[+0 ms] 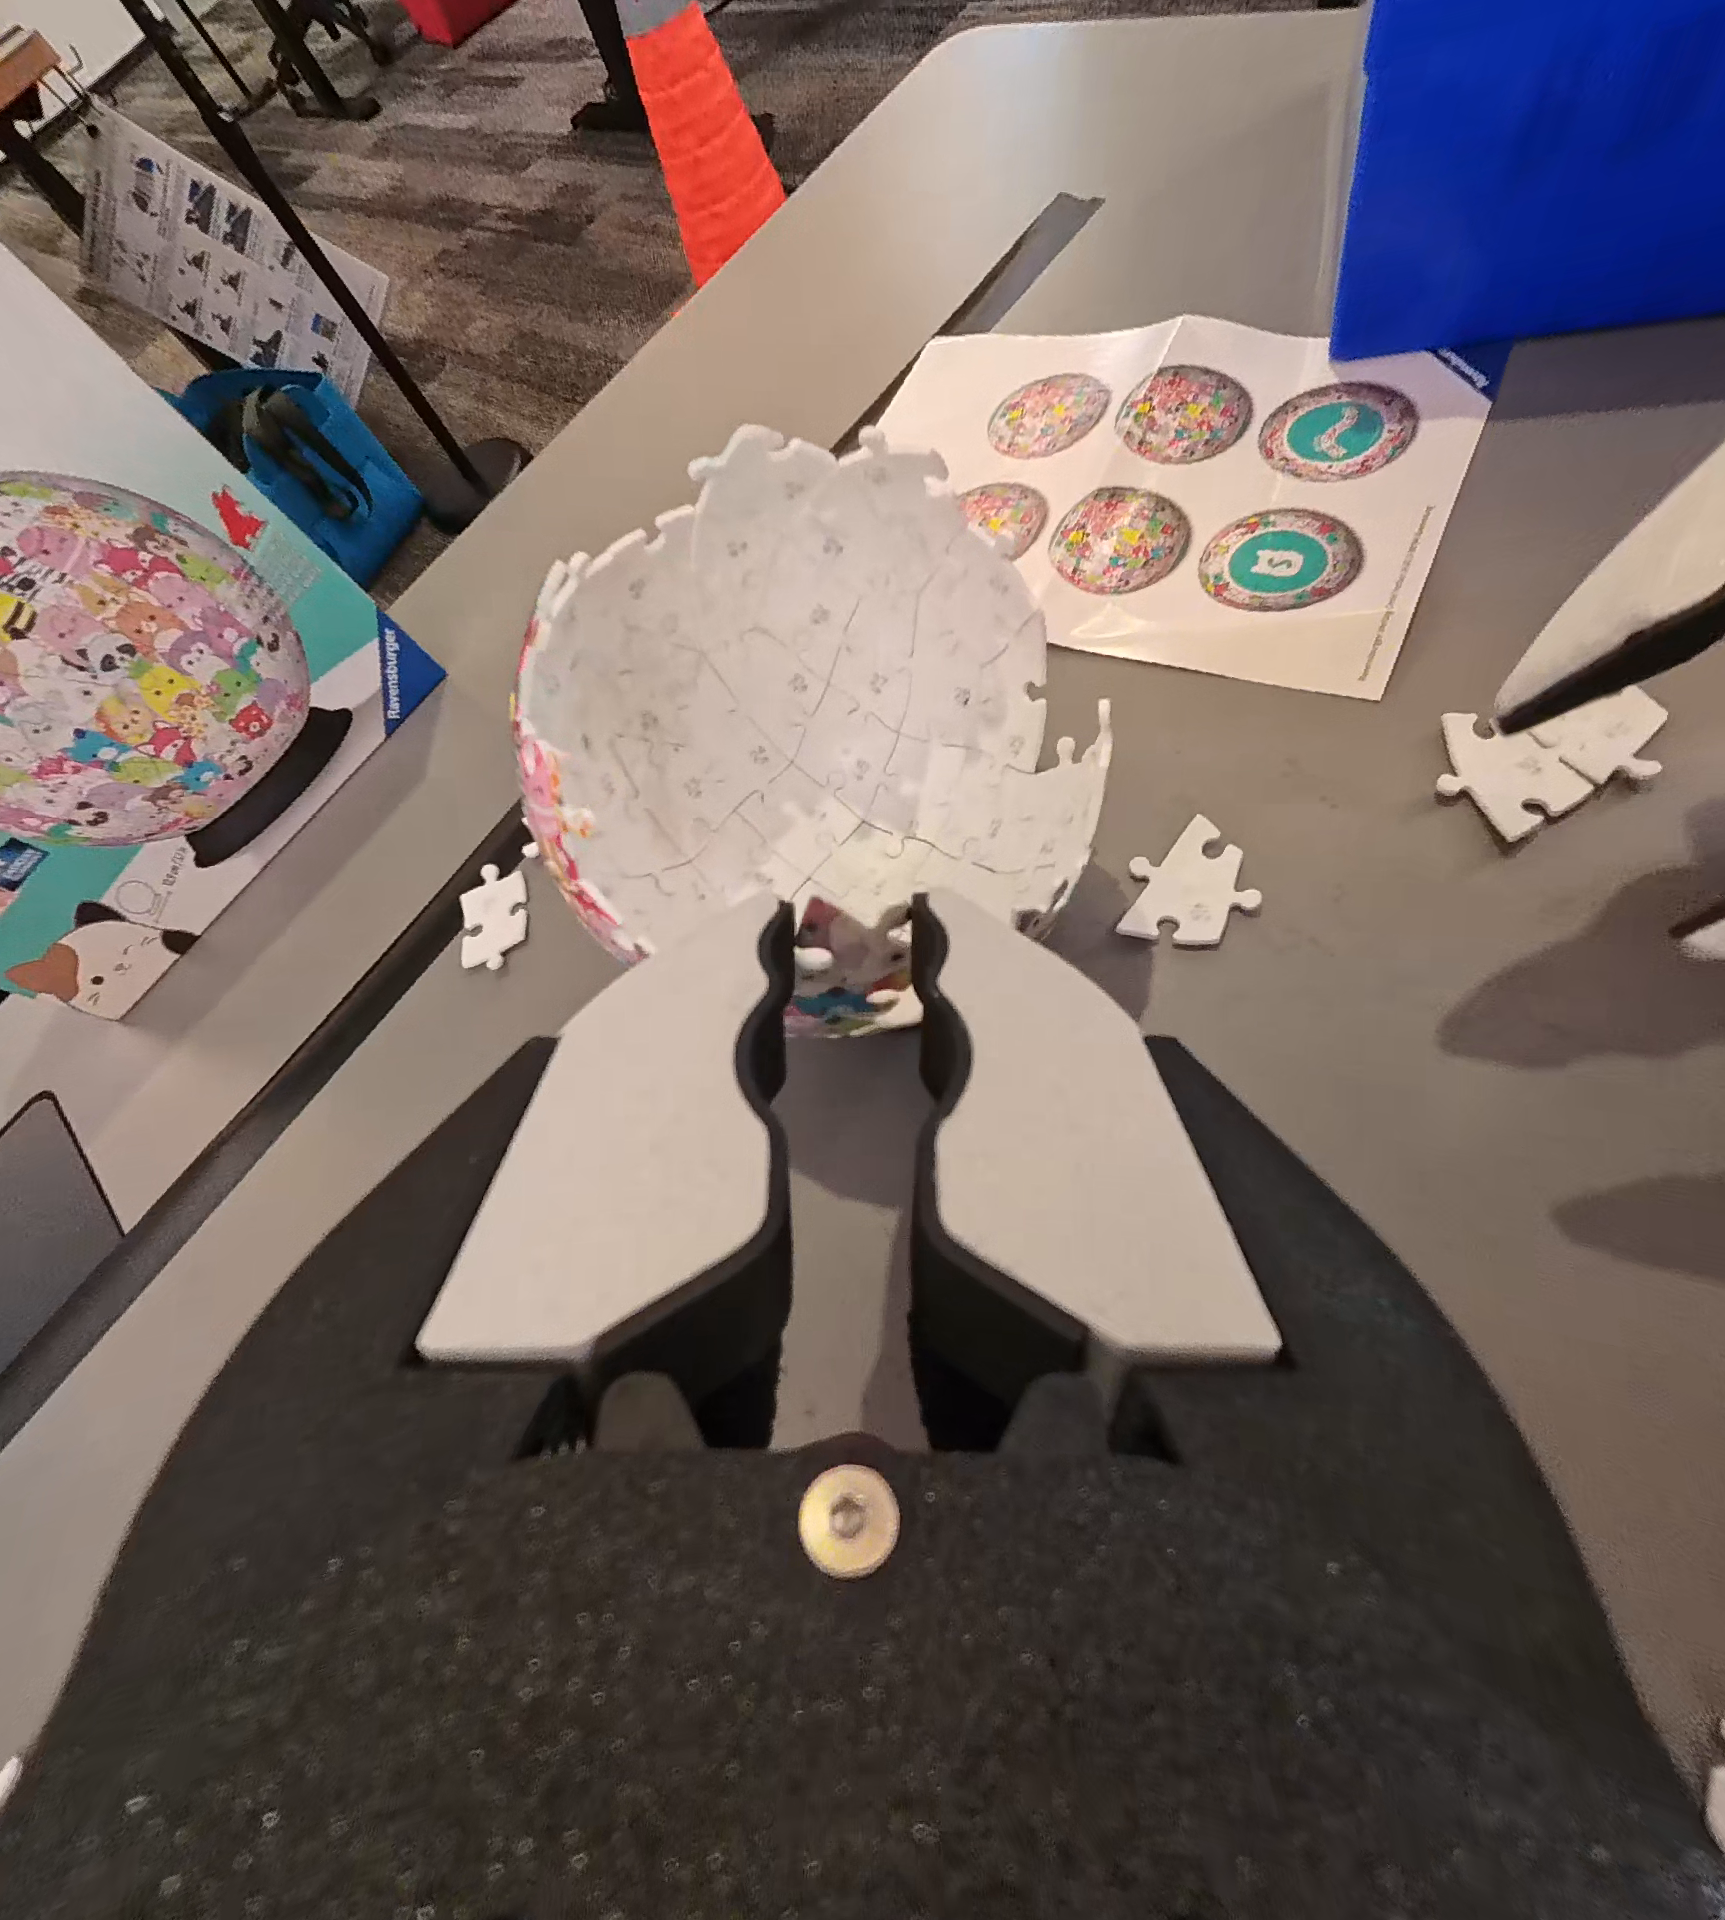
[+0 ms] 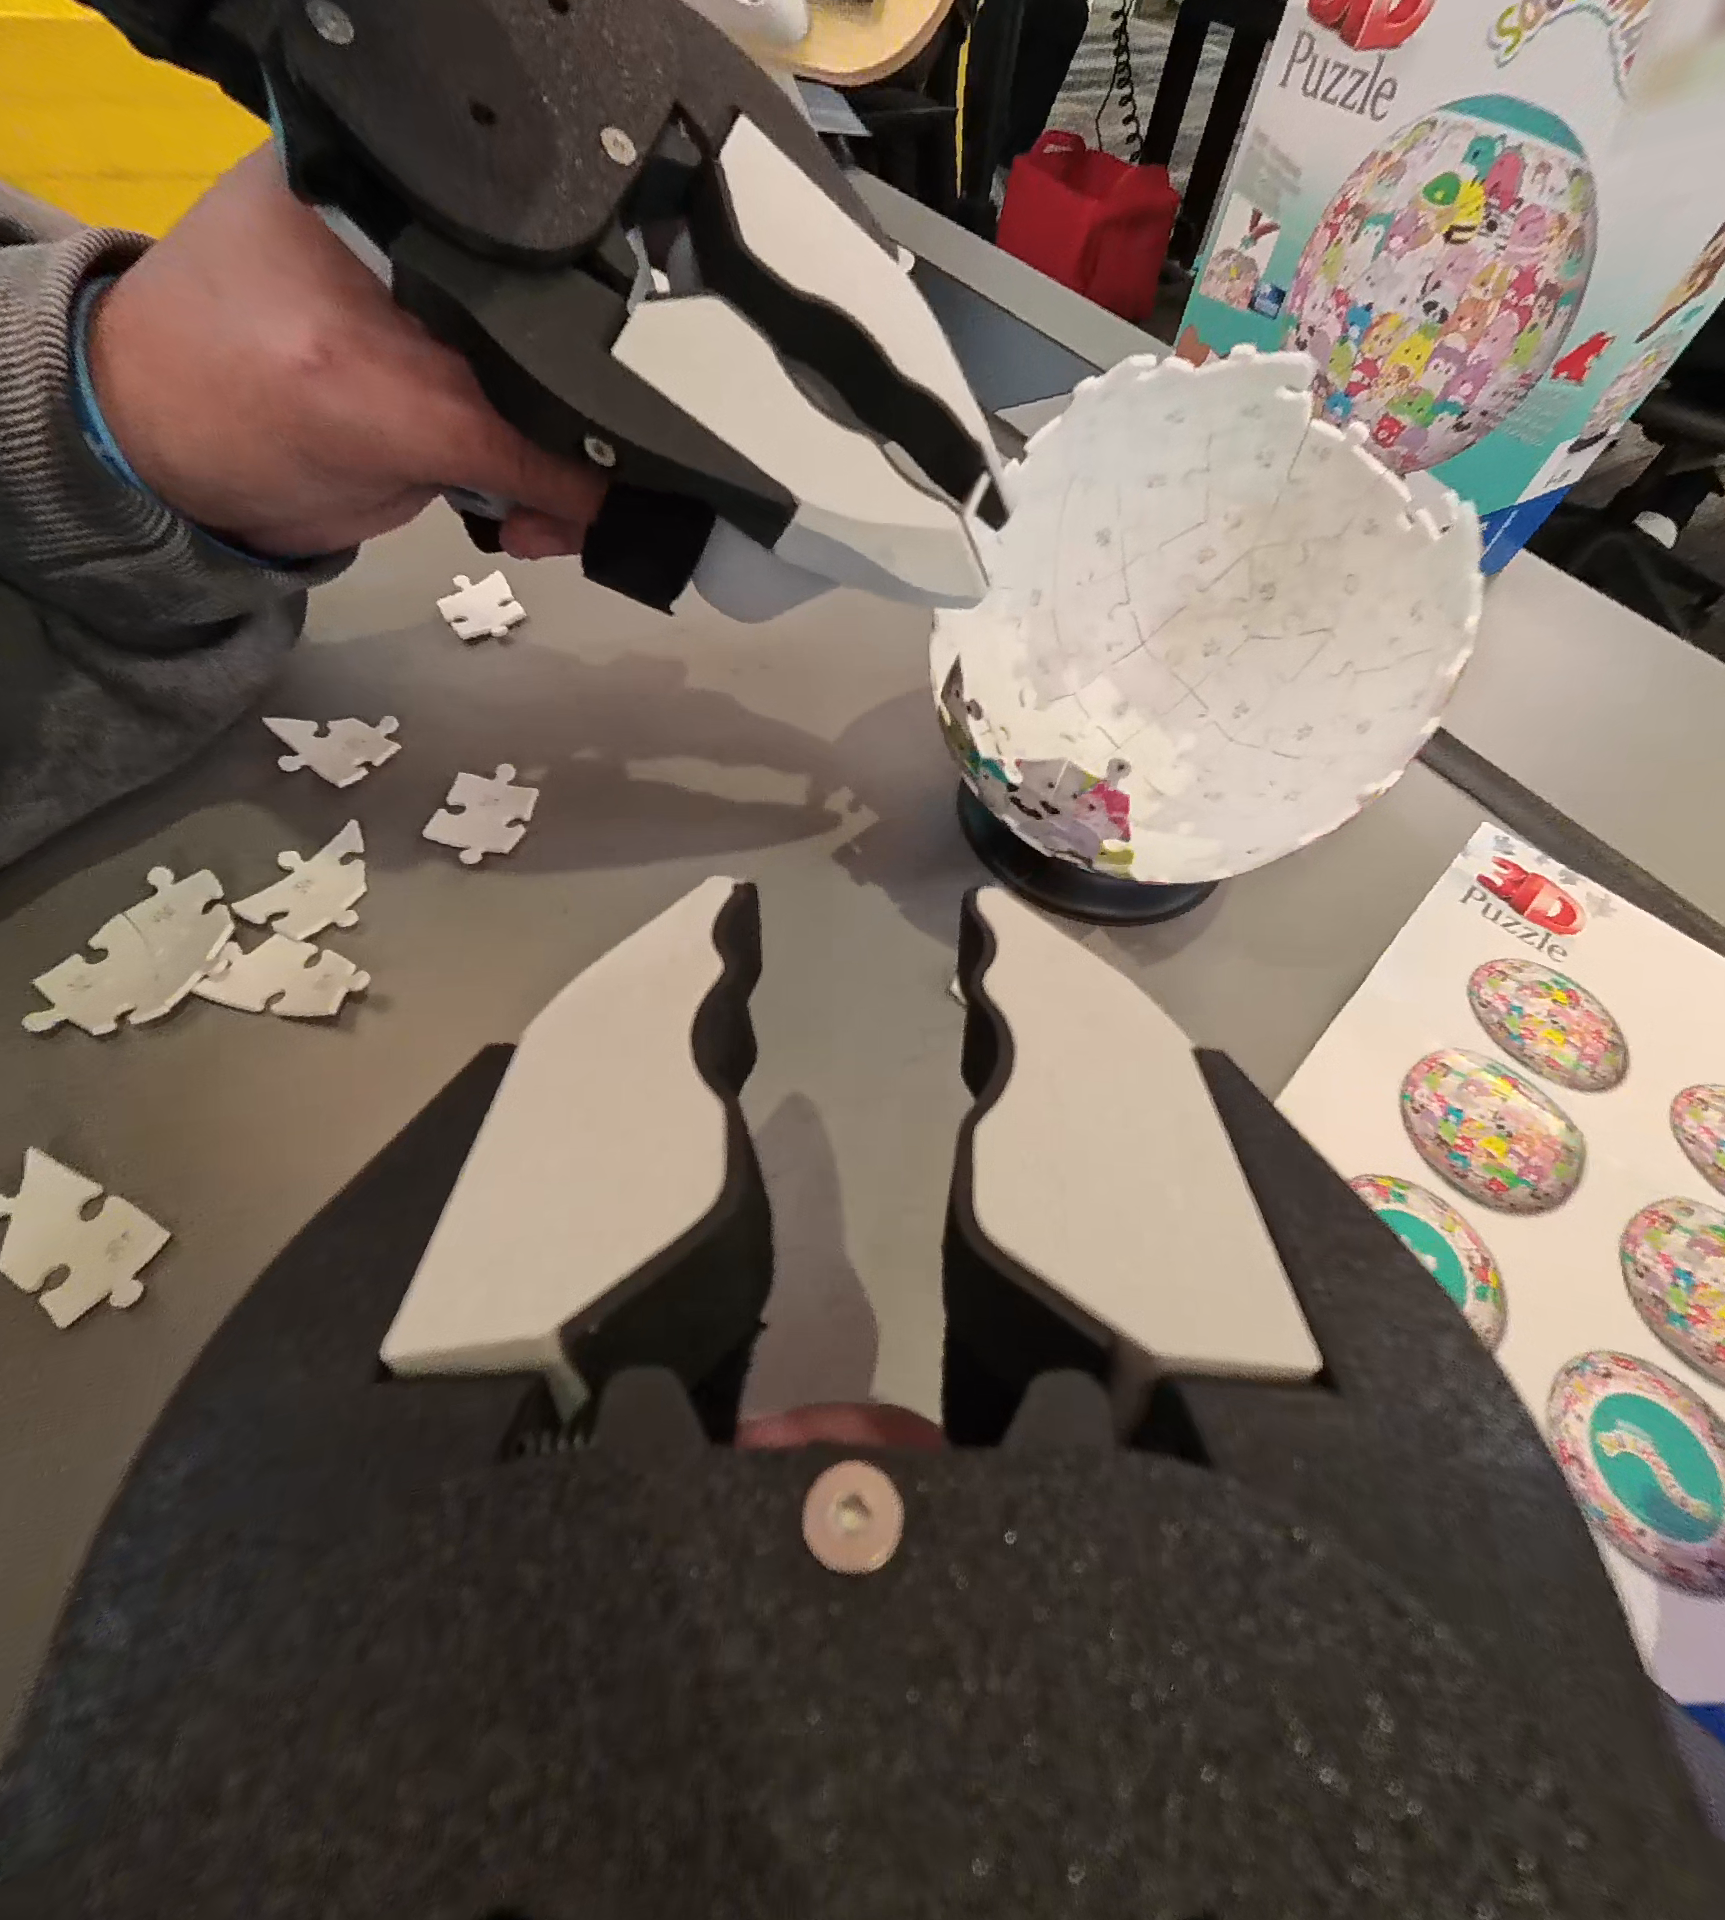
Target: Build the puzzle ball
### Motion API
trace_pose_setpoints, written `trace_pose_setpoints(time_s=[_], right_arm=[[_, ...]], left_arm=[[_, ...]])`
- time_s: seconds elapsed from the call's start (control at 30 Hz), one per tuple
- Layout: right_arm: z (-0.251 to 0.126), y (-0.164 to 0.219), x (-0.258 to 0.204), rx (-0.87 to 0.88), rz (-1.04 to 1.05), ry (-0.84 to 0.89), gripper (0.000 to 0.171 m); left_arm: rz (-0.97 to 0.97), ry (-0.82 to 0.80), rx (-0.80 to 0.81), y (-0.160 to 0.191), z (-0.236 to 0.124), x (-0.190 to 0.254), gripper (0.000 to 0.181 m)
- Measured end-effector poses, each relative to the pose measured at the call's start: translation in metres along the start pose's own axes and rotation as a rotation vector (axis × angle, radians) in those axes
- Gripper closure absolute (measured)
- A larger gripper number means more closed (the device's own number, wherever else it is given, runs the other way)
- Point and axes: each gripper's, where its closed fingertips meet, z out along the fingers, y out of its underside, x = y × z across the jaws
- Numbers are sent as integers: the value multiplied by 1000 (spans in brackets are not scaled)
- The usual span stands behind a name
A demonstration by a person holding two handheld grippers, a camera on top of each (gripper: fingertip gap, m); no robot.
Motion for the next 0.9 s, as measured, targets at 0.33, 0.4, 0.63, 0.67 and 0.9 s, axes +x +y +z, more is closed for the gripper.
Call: trace_pose_setpoints(time_s=[0.33,0.4,0.63,0.67,0.9], right_arm=[[1,0,0,17,34,-18,131],[-1,-5,3,49,43,-20,127],[0,-18,49,76,177,-63,70],[6,-13,55,44,213,-88,61],[50,-7,79,-21,354,-266,34]], left_arm=[[4,-4,18,0,-4,-1,155],[-13,14,41,-5,-11,1,150],[-273,202,113,-35,-42,-22,144],[-317,241,90,-36,-40,-30,138],[-480,507,-118,-21,1,-68,115]])
